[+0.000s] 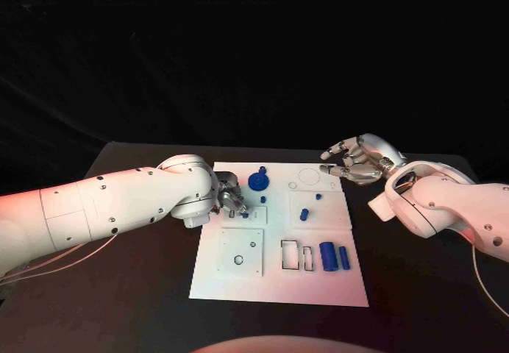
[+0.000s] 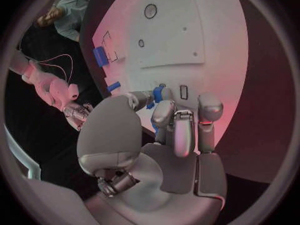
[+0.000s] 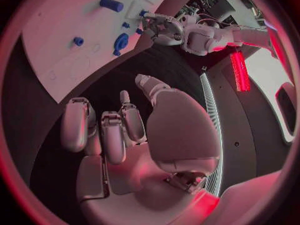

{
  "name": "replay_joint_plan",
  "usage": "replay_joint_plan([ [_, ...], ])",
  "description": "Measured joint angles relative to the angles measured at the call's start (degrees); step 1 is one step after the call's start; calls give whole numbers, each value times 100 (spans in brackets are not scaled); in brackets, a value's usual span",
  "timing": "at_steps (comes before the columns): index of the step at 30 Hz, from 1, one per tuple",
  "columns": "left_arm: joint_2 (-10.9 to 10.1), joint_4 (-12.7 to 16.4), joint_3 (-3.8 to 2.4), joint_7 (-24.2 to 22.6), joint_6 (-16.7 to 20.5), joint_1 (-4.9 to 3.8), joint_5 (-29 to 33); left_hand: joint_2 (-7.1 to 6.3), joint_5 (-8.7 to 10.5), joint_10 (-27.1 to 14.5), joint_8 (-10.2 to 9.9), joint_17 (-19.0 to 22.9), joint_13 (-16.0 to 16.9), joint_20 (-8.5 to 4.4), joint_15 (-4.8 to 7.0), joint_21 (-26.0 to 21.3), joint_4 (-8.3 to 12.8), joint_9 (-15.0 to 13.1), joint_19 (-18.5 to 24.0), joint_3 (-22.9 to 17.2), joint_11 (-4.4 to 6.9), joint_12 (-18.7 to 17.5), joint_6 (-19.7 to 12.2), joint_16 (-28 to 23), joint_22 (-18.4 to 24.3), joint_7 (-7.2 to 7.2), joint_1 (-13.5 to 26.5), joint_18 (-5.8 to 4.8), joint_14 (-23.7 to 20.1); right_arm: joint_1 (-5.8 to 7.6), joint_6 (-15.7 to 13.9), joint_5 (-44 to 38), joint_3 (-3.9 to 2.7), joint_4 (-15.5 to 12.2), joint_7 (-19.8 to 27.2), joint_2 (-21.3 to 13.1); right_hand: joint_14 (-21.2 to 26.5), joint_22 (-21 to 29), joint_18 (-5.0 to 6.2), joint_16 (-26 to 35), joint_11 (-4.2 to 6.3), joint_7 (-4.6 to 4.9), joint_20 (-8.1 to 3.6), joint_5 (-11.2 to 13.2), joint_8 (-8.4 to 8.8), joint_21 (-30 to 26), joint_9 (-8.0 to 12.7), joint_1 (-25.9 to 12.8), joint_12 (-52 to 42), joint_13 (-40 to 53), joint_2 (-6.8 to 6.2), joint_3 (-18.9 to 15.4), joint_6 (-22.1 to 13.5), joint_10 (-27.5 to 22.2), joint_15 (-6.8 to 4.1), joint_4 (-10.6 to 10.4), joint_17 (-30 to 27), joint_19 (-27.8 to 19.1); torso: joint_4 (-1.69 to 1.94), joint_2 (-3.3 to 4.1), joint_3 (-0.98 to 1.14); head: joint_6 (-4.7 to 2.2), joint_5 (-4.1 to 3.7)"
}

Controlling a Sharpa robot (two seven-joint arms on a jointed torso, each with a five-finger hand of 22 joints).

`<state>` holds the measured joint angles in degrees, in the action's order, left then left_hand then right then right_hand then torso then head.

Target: Assemble the parts on the task board

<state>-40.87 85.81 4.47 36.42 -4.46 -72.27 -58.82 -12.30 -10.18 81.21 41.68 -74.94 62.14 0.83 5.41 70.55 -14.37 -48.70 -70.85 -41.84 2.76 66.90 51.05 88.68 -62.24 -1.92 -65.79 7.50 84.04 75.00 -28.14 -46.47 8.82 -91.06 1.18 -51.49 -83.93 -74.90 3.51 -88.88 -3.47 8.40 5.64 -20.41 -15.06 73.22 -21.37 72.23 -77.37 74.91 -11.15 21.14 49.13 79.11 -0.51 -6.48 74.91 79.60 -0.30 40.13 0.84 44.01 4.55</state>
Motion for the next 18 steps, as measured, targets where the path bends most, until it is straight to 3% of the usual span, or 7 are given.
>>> replay_joint_plan([
  [18,3,8,0,64,-113,1,-38,32,-32,21,0,1,4,0,0,21,0,-10,-41,0,21,29,1,23,-22,-1,11,1,0,0,14,2,0,0,-1,2,0,-4,0,0,0,0,0,0,0,0,1,0,0,0,0,16,0,0,0,-16,0,0,1,-1,1,14,1],
])
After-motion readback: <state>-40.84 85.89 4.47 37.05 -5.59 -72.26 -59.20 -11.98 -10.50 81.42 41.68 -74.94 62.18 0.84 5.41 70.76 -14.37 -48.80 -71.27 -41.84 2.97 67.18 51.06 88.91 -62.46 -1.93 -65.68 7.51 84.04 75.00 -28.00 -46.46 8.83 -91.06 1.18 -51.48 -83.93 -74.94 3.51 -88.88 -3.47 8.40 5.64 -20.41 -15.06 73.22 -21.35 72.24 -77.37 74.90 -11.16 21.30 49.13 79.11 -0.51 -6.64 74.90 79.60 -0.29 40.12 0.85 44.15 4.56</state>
